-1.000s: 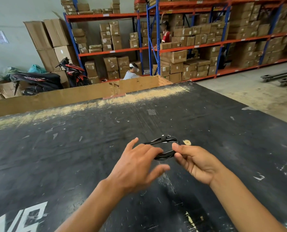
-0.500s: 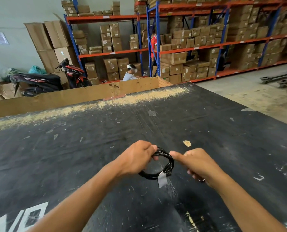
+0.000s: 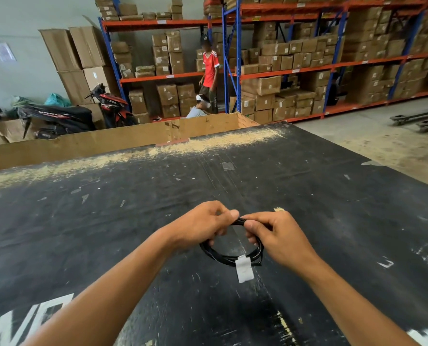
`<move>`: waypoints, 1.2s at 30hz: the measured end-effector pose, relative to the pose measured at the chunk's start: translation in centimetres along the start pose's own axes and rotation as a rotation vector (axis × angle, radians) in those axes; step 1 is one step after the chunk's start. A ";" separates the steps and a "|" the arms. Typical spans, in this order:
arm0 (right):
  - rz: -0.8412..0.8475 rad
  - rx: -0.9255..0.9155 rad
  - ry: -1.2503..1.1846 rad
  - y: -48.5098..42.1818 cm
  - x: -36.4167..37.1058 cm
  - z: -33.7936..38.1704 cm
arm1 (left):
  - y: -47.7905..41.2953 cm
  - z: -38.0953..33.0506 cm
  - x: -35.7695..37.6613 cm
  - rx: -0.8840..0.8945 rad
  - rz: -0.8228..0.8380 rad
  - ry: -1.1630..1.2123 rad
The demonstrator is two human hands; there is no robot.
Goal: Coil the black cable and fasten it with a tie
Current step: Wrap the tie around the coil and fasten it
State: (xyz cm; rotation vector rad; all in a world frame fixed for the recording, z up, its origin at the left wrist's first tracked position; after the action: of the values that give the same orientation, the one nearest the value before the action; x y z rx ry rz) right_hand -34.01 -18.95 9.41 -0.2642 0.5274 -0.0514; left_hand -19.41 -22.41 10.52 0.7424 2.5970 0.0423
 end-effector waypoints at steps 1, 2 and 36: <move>-0.031 0.009 0.011 -0.1 0.0 -0.2 | 0.0 0.0 -0.3 0.044 -0.034 -0.014; -0.061 0.019 0.014 -0.1 0.0 -0.5 | 0.0 -0.1 -0.6 0.095 -0.067 -0.023; -0.211 0.124 0.176 -0.4 -3.5 -2.5 | -3.1 2.1 2.5 0.082 -0.324 0.475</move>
State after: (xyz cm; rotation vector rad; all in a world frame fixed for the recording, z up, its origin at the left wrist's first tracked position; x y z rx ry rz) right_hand -38.26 -19.52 9.17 -0.1943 0.6673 -0.3140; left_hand -21.96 -23.96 7.16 0.3580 3.1586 0.0150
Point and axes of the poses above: each hand's wrist, its own y-axis away from the middle knuckle, its own x-axis out of the palm, z = x × y, the point moved 8 cm from there along -y, towards the middle knuckle, and after that the axes turned 5 degrees about y, right-handed, at the moved point
